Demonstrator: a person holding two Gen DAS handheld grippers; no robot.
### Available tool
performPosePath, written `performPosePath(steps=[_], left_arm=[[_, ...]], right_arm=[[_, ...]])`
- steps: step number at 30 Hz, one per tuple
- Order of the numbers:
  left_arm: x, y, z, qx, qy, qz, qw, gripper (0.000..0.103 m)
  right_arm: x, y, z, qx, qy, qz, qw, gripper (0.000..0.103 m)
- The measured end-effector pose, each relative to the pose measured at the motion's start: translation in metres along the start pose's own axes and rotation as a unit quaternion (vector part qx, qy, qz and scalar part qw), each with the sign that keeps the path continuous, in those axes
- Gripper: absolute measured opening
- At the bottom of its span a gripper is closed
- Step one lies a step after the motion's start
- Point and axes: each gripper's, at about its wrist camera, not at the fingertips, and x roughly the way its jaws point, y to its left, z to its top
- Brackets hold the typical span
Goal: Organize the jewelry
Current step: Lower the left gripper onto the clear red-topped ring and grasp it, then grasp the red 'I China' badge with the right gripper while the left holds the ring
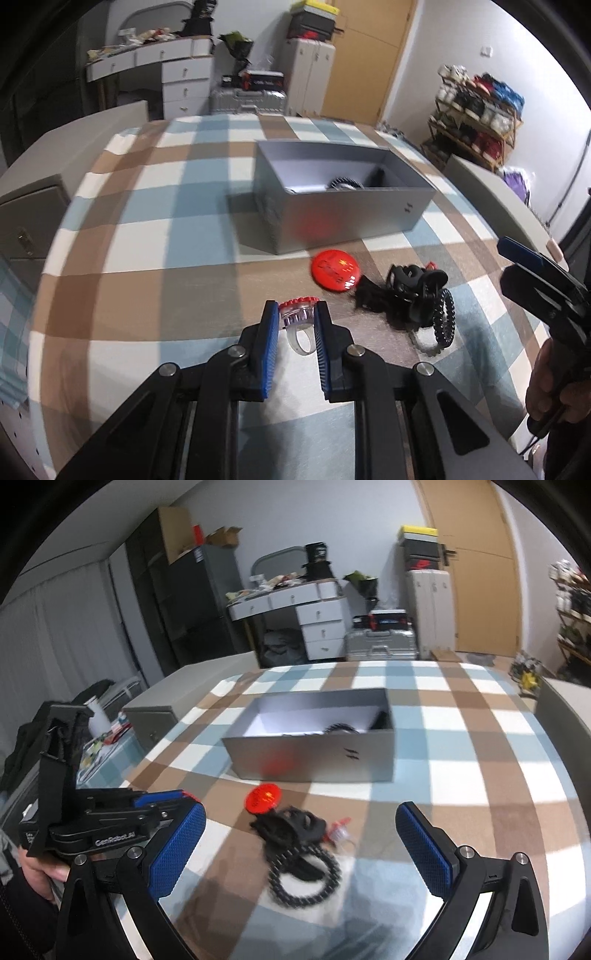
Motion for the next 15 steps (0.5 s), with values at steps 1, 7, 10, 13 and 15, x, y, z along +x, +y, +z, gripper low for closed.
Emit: performPosePath(steps=[1, 7, 10, 13, 15], left_arm=[[-0.004, 0.004, -0.001, -0.005, -0.005, 0.003, 1.0000, 0.014], [-0.021, 0.025, -0.005, -0.028, -0.027, 0.022, 0.9990, 0.014], [-0.026, 0.034, -0.007, -0.037, -0.033, 0.024, 0.9985, 0.014], [-0.028, 0.041, -0.009, -0.045, -0.037, 0.023, 0.9980, 0.014], [-0.028, 0.045, -0.011, -0.050, -0.038, 0.023, 0.9978, 0.014]], right_arm=[[0.004, 0.003, 0.004, -0.007, 0.005, 0.003, 1.000, 0.103], [0.042, 0.034, 0.018, -0.068, 0.056, 0.028, 0.996, 0.103], [0.065, 0.050, 0.013, -0.099, 0.086, 0.026, 0.991, 0.101], [0.086, 0.061, 0.010, -0.118, 0.116, 0.029, 0.986, 0.094], [0.099, 0.065, 0.008, -0.124, 0.131, 0.017, 0.984, 0.092]])
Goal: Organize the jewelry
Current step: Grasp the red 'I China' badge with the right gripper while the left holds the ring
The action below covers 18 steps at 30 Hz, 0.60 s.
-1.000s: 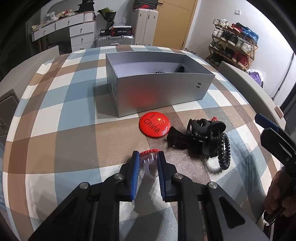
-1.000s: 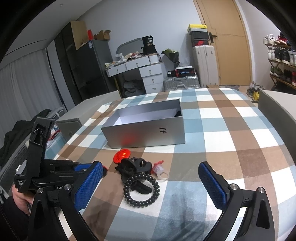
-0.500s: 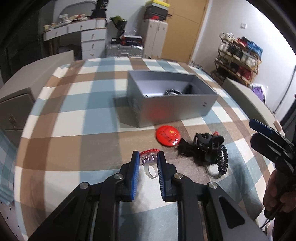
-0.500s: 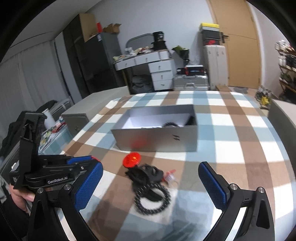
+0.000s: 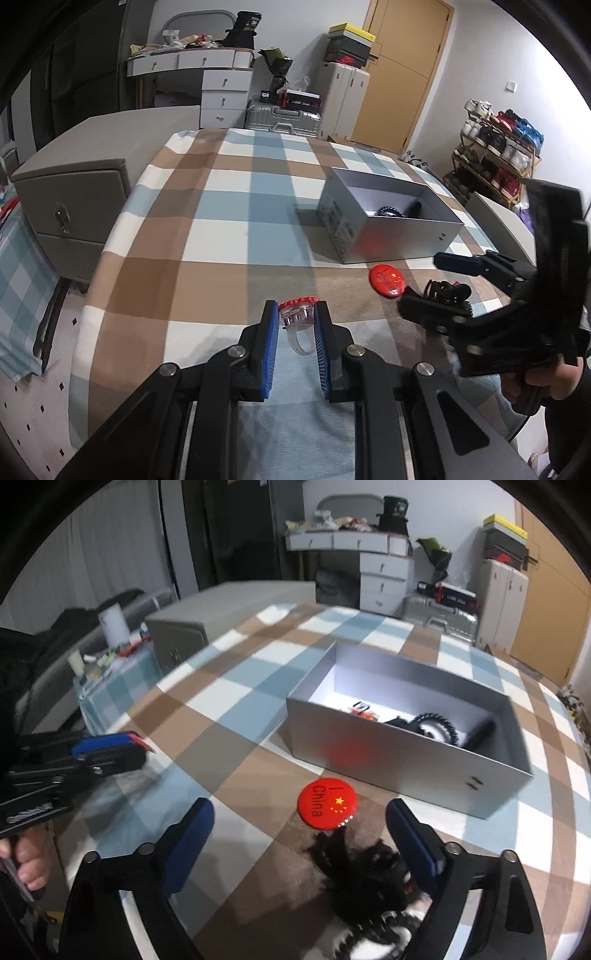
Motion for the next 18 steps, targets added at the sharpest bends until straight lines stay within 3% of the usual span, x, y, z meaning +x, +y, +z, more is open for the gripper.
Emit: performPosePath(steps=[2, 4, 6, 12, 18], left_arm=[[0.001, 0.005, -0.001, -0.006, 0.002, -0.002, 1.0000, 0.014], [0.003, 0.011, -0.002, -0.013, 0.003, 0.000, 0.9999, 0.014], [0.002, 0.017, -0.004, -0.022, 0.004, 0.000, 0.9998, 0.014], [0.005, 0.025, -0.007, -0.029, 0.013, -0.008, 0.9995, 0.014], [0.004, 0.025, -0.007, -0.025, 0.015, -0.008, 0.9995, 0.014]], right_arm=[[0.010, -0.001, 0.002, 0.001, 0.016, -0.011, 1.000, 0.089], [0.018, -0.003, 0.003, 0.003, 0.030, -0.021, 0.999, 0.077], [0.024, -0.004, 0.002, 0.003, 0.042, -0.031, 0.999, 0.073], [0.031, -0.007, 0.002, -0.004, 0.062, -0.051, 0.997, 0.073], [0.035, -0.011, 0.004, 0.002, 0.071, -0.043, 0.997, 0.071]])
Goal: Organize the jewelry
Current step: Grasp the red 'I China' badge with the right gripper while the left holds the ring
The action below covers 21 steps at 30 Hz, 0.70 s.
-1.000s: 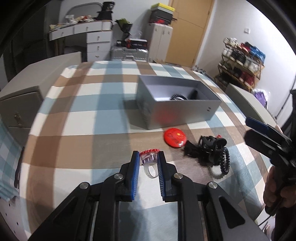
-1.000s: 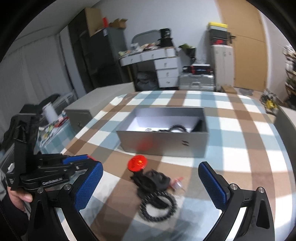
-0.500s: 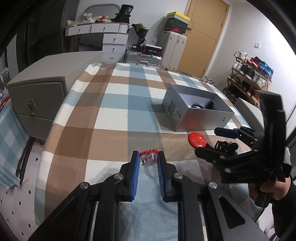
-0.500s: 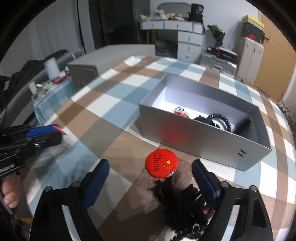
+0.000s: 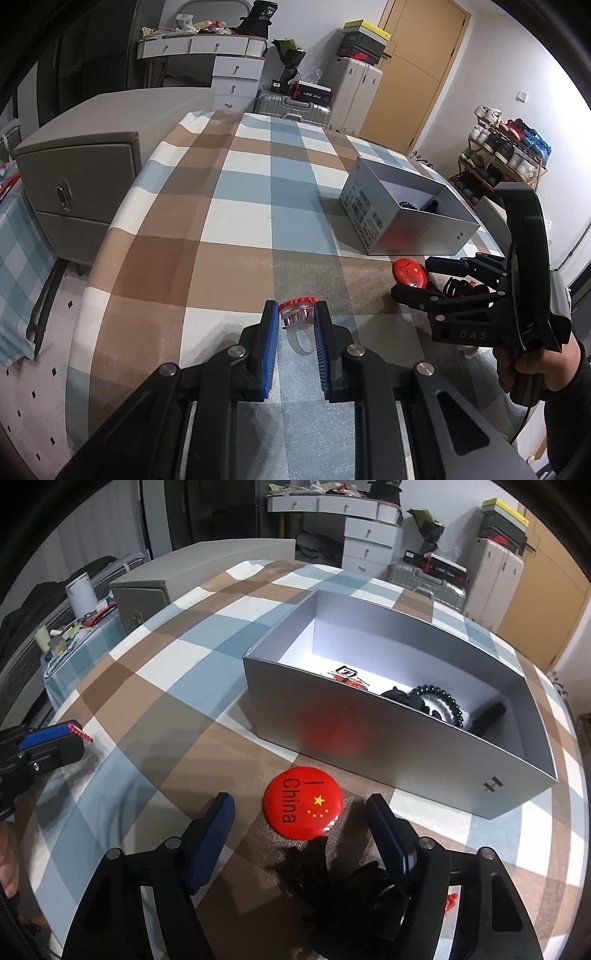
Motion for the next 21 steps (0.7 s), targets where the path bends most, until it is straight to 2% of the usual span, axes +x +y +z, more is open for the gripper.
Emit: performPosePath(steps=[5, 7, 9, 21], left_arm=[[0.001, 0.003, 0.000, -0.004, 0.001, 0.003, 1.0000, 0.014], [0.000, 0.002, 0.000, -0.003, 0.002, 0.004, 1.0000, 0.014], [-0.001, 0.001, 0.000, -0.003, 0.000, 0.005, 1.0000, 0.014], [-0.006, -0.004, 0.001, -0.001, -0.002, 0.010, 0.9999, 0.014]], right_arm=[[0.000, 0.001, 0.002, -0.002, -0.001, 0.014, 1.000, 0.059], [-0.001, 0.002, 0.002, -0.005, -0.002, 0.017, 1.000, 0.048], [-0.002, 0.000, 0.002, -0.003, -0.002, 0.018, 1.000, 0.042], [-0.016, 0.001, -0.001, 0.004, -0.032, 0.043, 0.999, 0.042]])
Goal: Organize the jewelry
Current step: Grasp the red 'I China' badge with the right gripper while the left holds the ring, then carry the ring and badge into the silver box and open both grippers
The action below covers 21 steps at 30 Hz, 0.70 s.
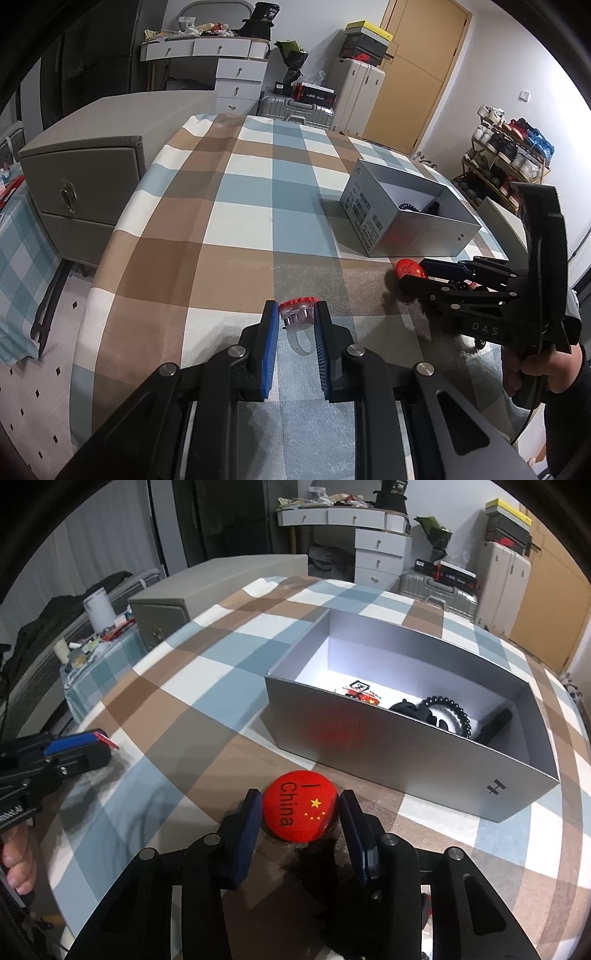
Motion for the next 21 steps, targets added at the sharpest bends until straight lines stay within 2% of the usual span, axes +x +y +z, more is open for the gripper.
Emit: performPosePath(steps=[8, 15, 21], left_arm=[[-0.004, -0.010, 0.003, 0.008, -0.001, 0.005, 1.0000, 0.014], [-0.002, -0.029, 0.012, 0.022, 0.000, 0.010, 0.9997, 0.014], [0.005, -0.052, 0.030, 0.033, -0.004, 0.005, 0.9994, 0.014]], right_arm=[[-0.024, 0.010, 0.001, 0.005, -0.041, 0.050, 0.998, 0.042], [-0.059, -0.004, -0.004, 0.045, -0.092, 0.091, 0.991, 0.042], [-0.085, -0.025, -0.006, 0.061, -0.123, 0.084, 0.987, 0.042]])
